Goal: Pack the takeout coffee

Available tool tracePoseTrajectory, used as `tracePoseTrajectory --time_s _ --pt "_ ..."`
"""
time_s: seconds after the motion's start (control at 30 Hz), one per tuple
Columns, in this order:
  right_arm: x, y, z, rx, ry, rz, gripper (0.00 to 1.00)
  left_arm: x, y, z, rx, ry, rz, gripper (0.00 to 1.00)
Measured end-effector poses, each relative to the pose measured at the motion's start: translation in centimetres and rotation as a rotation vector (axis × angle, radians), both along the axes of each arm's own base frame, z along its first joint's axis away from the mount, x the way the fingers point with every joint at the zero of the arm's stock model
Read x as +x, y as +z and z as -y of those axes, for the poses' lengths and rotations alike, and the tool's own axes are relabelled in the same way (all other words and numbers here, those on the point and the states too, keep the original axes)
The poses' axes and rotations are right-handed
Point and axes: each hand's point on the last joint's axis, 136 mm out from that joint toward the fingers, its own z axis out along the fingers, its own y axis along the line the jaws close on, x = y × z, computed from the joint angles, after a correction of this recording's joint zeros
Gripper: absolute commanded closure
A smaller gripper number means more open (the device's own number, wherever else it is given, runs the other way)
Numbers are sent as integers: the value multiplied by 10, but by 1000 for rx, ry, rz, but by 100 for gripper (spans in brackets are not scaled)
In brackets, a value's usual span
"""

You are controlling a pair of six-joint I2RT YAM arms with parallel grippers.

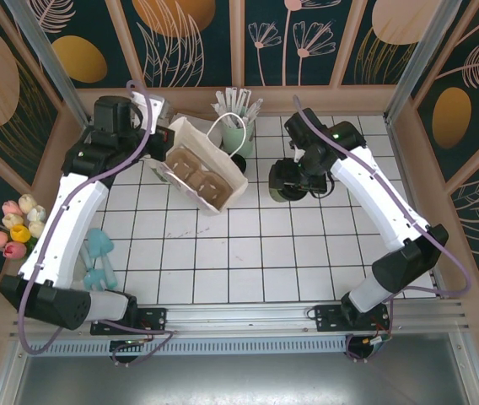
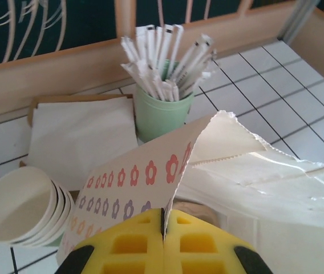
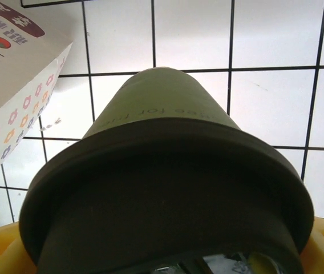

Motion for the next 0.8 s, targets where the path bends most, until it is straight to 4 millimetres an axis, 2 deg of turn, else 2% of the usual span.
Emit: tracePoseTrajectory --time_s 0.1,0.23,0.3,0.5,0.8 --pt "-1 10 -5 29 14 18 28 -3 -5 -9 -33 80 -40 100" --pt "-3 27 -12 76 34 50 28 -7 -23 -11 -68 146 -119 100" --pt "-5 36 -14 100 44 71 28 -12 -34 -2 -73 156 -160 100" --pt "-14 59 -19 156 70 114 29 -16 -46 30 -79 146 -204 100" --pt "-19 98 -21 230 94 208 29 -4 -49 30 -105 203 -207 100"
